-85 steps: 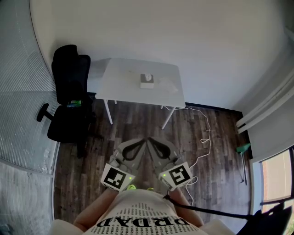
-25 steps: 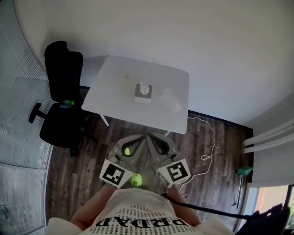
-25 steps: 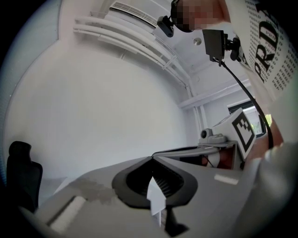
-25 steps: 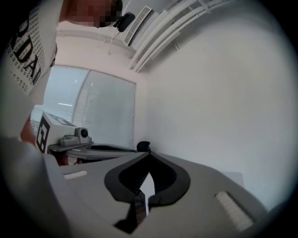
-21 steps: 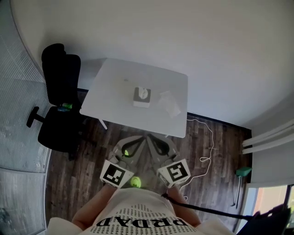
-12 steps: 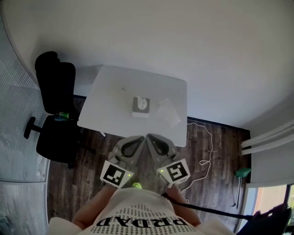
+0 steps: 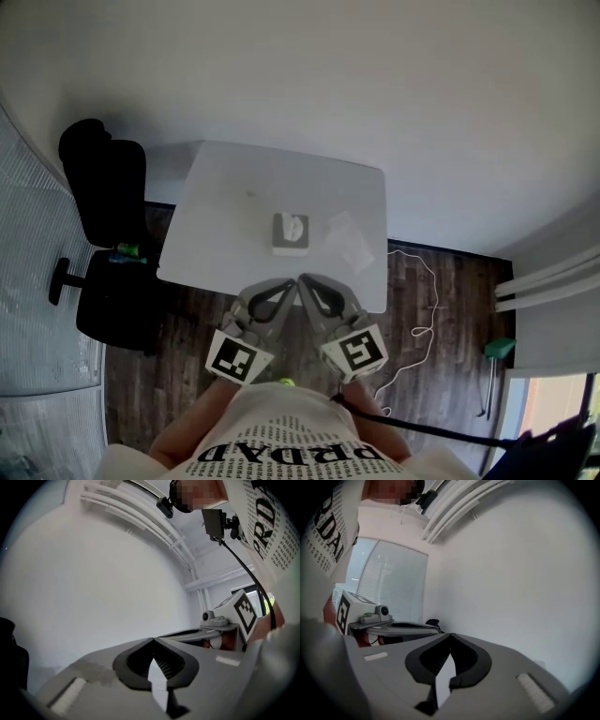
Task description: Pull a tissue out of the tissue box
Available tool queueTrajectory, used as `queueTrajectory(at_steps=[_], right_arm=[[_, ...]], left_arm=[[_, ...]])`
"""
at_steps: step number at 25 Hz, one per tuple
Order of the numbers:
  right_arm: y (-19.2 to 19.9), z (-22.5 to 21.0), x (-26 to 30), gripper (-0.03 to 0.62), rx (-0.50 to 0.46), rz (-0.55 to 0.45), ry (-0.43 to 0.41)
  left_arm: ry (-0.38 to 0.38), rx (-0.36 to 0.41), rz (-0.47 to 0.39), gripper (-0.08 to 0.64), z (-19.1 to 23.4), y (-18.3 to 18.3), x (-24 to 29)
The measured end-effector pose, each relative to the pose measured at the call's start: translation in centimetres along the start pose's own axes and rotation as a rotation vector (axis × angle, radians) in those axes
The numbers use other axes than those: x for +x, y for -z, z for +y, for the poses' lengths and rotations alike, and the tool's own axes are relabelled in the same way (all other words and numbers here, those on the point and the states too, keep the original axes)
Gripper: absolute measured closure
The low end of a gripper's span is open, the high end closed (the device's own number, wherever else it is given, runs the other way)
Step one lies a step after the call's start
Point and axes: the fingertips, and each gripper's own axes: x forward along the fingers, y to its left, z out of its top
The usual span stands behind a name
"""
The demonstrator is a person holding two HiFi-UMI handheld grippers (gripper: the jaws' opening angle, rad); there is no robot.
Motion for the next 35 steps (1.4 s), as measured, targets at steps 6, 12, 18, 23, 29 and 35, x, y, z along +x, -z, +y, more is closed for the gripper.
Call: queueTrajectory(at_steps=[6, 12, 18, 23, 29, 35], right_arm=[[0.3, -2.2, 2.9, 0.583, 0.011, 0.017, 0.013], [0.2, -3.1, 5.8, 0.583, 0.000, 0.016, 0.014], [-0.1, -4.1, 8.6, 0.583, -0.018, 0.007, 0.035], [0.2, -5.1, 9.9, 0.583, -0.018, 0.005, 0.042], [1.0, -5.8, 10.3, 0.583, -0.016, 0.036, 0.003], [1.7, -7.5, 10.4, 0.583, -0.015, 0.051, -0.049]], left_arm=[[0.008, -0.007, 0.025, 0.568, 3.1, 0.8, 2.1], [0.020, 0.006, 0.037, 0.568, 5.8, 1.4, 3.3], [0.037, 0.000, 0.020, 0.568, 8.4, 1.4, 4.0], [0.040, 0.023, 0.031, 0.568, 10.4, 2.1, 5.0], [0.006, 0.016, 0.048, 0.568, 10.7, 2.6, 6.3], [-0.058, 0.002, 0.071, 0.568, 11.0, 3.7, 7.9]])
